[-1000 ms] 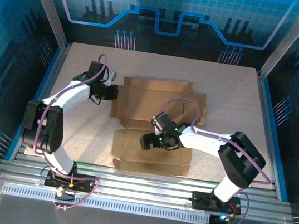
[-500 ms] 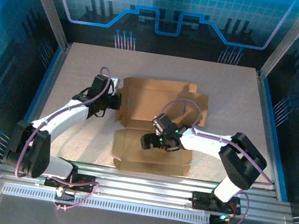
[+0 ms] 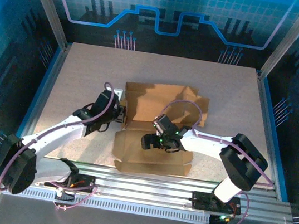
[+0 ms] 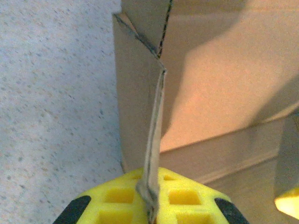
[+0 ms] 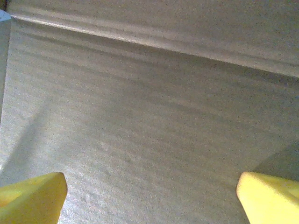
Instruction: Fold the paper box
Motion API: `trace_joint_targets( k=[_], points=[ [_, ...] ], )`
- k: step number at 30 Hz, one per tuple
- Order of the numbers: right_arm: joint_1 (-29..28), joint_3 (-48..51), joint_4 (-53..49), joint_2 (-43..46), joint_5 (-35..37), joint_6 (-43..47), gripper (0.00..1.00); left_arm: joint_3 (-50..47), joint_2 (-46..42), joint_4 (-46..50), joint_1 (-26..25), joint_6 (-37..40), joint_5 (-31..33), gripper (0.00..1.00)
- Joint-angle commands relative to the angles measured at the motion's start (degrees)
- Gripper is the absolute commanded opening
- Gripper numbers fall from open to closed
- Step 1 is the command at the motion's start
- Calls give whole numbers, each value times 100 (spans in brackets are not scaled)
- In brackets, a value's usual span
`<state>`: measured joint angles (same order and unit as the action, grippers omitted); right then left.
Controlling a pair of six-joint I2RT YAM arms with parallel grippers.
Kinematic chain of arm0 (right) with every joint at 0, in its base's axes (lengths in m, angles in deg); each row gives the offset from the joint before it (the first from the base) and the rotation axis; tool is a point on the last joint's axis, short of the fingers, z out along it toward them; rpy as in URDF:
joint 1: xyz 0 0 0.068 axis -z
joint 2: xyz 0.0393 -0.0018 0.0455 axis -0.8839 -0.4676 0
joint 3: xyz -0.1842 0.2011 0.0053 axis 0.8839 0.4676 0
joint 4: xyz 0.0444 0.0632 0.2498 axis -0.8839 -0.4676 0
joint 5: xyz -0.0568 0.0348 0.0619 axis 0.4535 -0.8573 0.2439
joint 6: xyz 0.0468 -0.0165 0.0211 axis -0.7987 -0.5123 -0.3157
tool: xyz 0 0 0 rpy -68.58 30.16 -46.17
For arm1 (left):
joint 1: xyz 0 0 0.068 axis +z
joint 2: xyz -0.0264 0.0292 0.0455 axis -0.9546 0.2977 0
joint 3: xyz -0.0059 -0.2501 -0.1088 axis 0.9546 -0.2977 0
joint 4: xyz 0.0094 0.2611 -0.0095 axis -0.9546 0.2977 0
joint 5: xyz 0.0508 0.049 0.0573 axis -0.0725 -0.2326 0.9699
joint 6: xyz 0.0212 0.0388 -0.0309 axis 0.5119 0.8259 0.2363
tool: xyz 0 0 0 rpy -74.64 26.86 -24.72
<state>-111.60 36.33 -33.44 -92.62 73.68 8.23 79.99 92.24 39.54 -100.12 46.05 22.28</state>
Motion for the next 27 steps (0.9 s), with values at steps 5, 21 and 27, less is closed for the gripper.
trace_joint_targets(
  k=[5, 21, 27],
  points=[
    [-198, 242, -199, -38, -83, -234, 96, -638, -58, 1144, -464, -718, 806, 9],
    [-575, 416, 100, 302, -254, -266, 95, -506, -238, 1863, -805, -1509, 1179, 10],
    [-631, 514, 445, 473, -708, -58, 95, -229, -59, 1916, -834, -1557, 1043, 10]
  ],
)
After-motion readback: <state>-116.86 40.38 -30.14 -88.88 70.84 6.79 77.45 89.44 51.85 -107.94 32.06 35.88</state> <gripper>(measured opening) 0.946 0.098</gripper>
